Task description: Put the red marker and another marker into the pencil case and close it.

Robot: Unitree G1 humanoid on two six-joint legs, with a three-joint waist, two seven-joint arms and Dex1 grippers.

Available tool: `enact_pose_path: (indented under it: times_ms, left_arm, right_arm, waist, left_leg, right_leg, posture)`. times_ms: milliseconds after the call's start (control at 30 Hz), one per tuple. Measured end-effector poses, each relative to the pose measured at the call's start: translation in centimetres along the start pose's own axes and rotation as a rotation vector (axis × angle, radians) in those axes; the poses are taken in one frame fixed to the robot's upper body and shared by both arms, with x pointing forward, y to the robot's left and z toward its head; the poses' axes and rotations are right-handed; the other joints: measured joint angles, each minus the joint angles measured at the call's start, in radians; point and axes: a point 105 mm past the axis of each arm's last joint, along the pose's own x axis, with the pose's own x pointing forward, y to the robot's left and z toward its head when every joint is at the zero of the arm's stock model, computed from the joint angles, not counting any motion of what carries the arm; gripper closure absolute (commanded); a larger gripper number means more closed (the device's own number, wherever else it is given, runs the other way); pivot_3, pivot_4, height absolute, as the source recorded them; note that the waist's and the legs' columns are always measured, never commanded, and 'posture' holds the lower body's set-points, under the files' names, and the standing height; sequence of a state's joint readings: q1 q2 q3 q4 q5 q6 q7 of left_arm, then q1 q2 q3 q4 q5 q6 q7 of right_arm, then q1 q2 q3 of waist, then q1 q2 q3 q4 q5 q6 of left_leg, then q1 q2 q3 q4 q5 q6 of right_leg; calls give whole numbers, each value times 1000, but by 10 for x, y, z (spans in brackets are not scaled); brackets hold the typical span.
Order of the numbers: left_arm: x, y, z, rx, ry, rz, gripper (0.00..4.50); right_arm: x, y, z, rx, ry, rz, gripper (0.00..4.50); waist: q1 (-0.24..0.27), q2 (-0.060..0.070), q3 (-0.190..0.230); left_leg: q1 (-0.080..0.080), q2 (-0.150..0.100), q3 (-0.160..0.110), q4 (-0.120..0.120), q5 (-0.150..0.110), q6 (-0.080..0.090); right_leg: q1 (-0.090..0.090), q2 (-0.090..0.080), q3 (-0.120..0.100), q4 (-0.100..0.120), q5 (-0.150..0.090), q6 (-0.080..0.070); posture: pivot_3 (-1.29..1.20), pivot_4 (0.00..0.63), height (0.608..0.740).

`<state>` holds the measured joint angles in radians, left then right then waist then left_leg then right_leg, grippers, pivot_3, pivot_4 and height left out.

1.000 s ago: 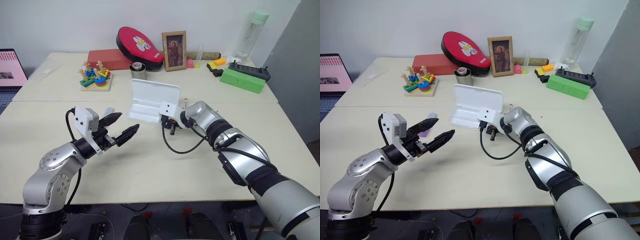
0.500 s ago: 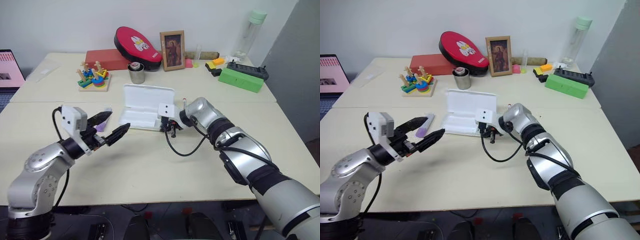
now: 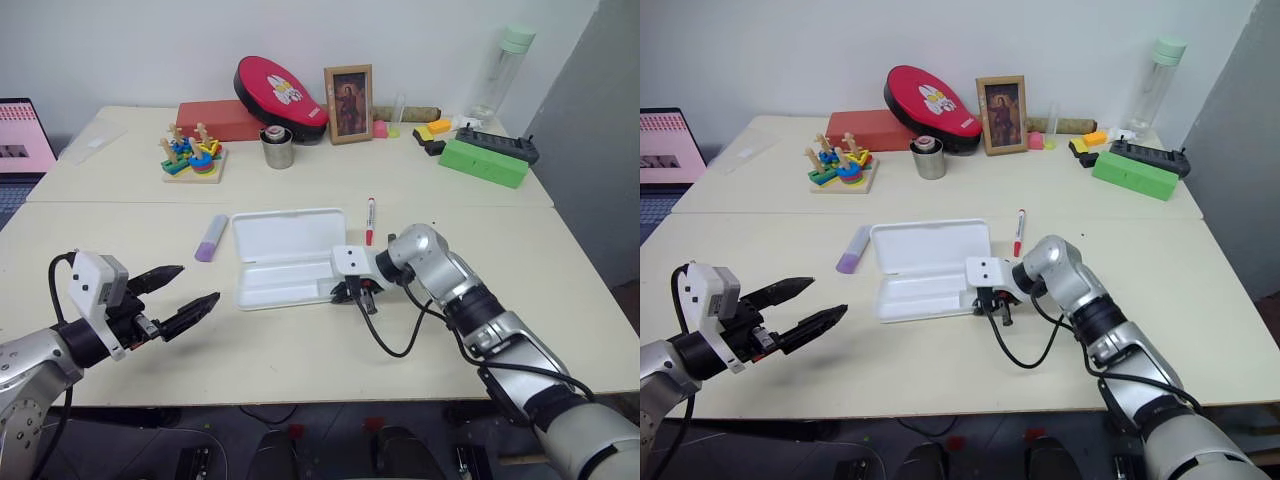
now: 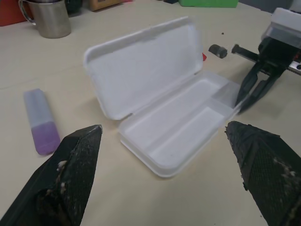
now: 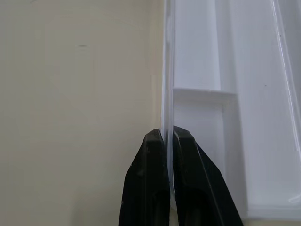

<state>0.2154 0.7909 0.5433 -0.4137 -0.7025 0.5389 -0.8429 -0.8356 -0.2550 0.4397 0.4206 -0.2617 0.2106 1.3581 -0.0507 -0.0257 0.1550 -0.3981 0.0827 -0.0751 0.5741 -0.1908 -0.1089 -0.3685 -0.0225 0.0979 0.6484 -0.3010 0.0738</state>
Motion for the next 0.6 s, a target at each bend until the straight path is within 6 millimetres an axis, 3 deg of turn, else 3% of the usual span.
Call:
enact_pose_path:
  times_ms: [333,600]
  left_arm:
    - [1,-2,2,6,-3,-14,0]
    - [5,-3,6,15,-13,-36,0]
  right_arm:
    - [-3,16,4,59,26,-32,4480]
    - [3,13,9,133,22,-111,4480]
  waist:
    - [1,-2,-1]
    - [0,-2,-2]
  left_leg:
    - [0,0,0,0,0,0]
    - [0,0,0,0,0,0]
  right_leg:
    - [-1,0,0,-1,0,0]
    - [-1,0,0,-1,0,0]
  posture:
    - [0,150,740]
    - [0,150,740]
